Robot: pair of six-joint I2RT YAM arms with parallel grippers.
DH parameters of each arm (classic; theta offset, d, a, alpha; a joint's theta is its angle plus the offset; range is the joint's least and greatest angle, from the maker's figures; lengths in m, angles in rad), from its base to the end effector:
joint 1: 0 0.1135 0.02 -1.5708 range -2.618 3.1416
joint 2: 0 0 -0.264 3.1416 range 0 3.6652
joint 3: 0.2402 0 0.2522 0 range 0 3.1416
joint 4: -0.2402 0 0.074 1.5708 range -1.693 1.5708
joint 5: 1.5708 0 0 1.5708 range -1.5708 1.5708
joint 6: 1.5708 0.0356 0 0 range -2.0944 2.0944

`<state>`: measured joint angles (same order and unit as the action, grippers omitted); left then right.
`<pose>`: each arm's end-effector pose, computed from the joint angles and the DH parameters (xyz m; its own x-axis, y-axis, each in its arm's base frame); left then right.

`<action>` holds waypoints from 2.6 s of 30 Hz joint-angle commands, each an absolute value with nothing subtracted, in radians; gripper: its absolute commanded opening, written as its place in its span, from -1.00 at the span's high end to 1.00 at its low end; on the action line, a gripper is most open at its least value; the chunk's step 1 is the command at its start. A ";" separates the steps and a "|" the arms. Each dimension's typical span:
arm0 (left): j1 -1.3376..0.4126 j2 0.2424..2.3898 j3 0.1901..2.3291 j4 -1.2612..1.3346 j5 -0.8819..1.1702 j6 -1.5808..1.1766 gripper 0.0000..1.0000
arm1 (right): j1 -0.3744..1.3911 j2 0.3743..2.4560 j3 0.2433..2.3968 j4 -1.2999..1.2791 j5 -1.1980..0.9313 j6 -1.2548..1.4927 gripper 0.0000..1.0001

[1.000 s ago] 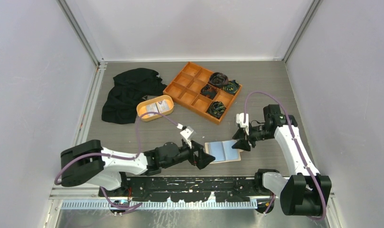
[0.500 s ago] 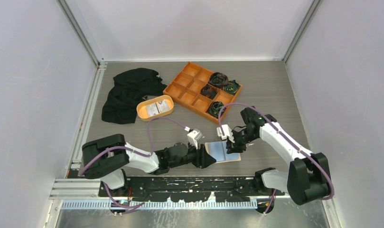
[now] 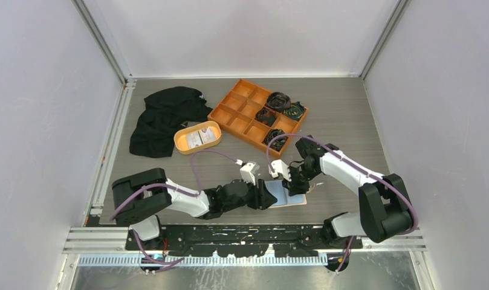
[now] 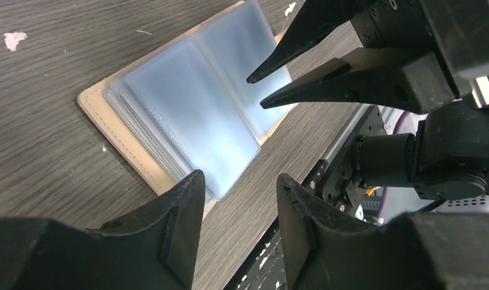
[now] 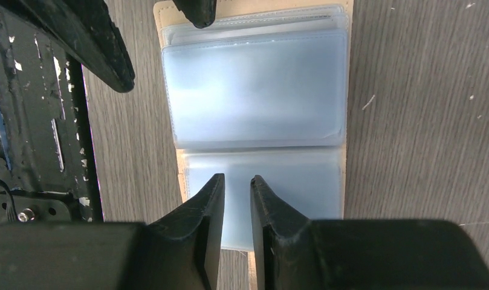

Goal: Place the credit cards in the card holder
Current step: Open the card holder at the center of the board.

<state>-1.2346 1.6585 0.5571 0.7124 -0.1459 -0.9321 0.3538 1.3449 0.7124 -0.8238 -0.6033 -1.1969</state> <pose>0.1067 -0.2895 0.1437 -0.7888 -0.1506 -0.5959 0.4299 0.5577 -0.7100 0.1860 0.0902 0.1717 -0.0182 -0.8239 -0.5664 -0.9940 -0.0465 0.0995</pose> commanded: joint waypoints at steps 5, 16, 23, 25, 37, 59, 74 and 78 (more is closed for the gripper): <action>-1.229 1.709 0.616 0.746 -0.160 -0.954 0.04 | 0.369 1.359 0.740 -0.801 -0.577 -1.166 0.44; -1.230 1.739 0.661 0.644 -0.173 -0.988 0.04 | 0.373 1.368 0.741 -0.802 -0.564 -1.157 0.44; -1.230 1.761 0.674 0.682 -0.142 -0.994 0.04 | 0.383 1.387 0.745 -0.788 -0.548 -1.132 0.44; -1.227 1.773 0.678 0.718 -0.127 -0.993 0.04 | 0.388 1.391 0.747 -0.785 -0.544 -1.124 0.44; -1.217 1.866 0.718 0.904 -0.064 -0.992 0.05 | 0.388 1.399 0.762 -0.783 -0.548 -1.083 0.44; -1.181 1.964 0.746 1.031 -0.056 -0.981 0.01 | 0.179 1.312 0.847 -0.802 -0.567 -0.859 0.32; -1.177 2.045 0.956 0.851 0.058 -0.926 -0.06 | 0.096 1.544 0.905 -0.875 -0.384 -0.800 0.30; -1.178 2.073 0.990 0.849 0.084 -0.917 -0.10 | 0.099 1.594 0.916 -0.916 -0.437 -0.816 0.31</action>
<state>-1.1824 2.0521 0.9451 0.8501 0.0364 -0.9535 0.1005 1.5684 0.8680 -0.8528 -0.3923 -0.8112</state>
